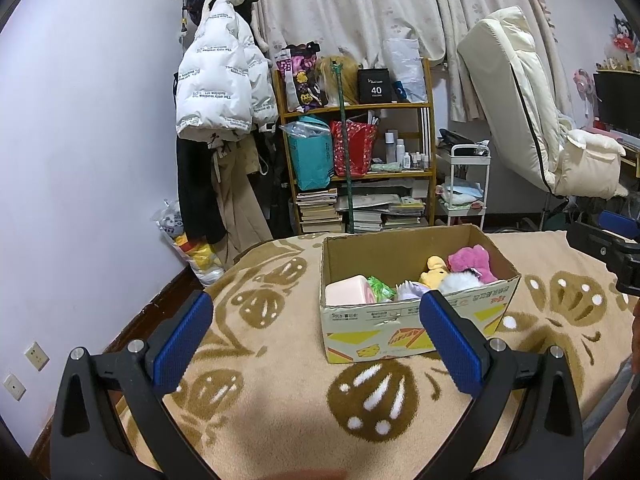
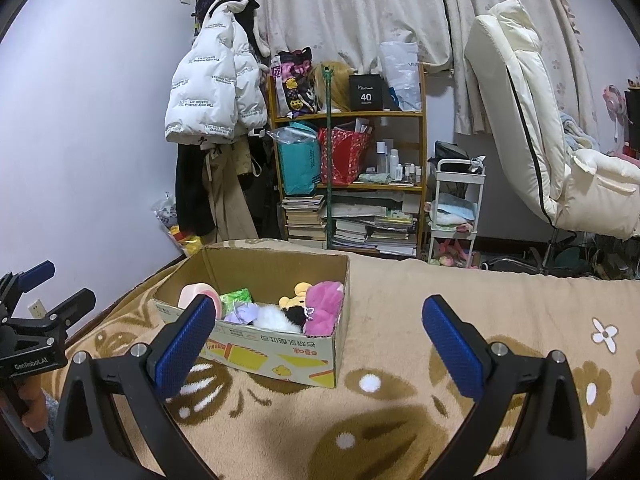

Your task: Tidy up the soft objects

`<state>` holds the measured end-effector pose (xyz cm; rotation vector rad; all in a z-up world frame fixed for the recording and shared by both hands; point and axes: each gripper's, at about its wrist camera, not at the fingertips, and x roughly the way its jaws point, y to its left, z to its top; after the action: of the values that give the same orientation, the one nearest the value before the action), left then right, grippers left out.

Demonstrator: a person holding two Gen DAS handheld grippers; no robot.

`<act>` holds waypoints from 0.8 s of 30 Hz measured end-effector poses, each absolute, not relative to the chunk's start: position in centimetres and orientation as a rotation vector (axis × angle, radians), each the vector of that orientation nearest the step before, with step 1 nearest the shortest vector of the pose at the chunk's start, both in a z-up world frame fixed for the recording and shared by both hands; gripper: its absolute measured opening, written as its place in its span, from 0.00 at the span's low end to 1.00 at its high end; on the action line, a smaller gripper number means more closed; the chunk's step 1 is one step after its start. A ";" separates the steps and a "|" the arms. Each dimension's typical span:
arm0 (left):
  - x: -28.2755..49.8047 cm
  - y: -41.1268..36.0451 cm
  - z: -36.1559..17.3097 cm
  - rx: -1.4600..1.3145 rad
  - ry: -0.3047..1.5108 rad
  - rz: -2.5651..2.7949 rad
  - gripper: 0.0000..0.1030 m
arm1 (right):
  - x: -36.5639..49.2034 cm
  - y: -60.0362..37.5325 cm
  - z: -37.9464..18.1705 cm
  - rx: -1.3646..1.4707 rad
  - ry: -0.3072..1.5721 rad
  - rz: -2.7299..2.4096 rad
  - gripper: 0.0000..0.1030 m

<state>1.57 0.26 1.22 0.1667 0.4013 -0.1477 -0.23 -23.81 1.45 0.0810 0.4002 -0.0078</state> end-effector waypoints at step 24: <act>1.9 0.2 0.8 0.181 0.424 -0.159 0.99 | -0.2 -24.1 1.3 0.080 0.400 -0.015 1.00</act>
<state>1.93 0.17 0.79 0.1815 0.4244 -0.1586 -0.24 -24.08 1.28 0.0803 0.4001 -0.0151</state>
